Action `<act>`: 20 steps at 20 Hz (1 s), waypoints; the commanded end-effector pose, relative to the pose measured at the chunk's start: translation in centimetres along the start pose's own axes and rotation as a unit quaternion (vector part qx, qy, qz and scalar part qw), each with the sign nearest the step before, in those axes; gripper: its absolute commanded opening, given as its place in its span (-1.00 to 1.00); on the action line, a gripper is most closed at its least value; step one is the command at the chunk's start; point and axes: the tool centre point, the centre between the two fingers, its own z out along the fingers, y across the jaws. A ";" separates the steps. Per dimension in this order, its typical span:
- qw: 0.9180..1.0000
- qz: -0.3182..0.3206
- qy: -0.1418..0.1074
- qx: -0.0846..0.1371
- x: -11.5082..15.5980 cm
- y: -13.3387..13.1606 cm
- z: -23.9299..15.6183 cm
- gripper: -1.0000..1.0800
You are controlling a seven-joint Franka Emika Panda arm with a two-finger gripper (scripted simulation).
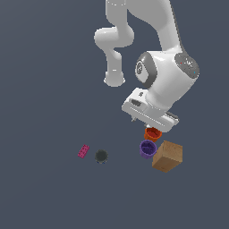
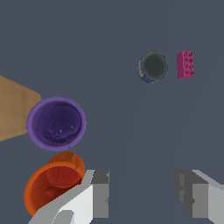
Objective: Pick up a designated object from a clutter of objects.
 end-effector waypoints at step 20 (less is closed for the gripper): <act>0.982 0.154 0.099 -0.054 -3.0 -7.7 4.6 0.23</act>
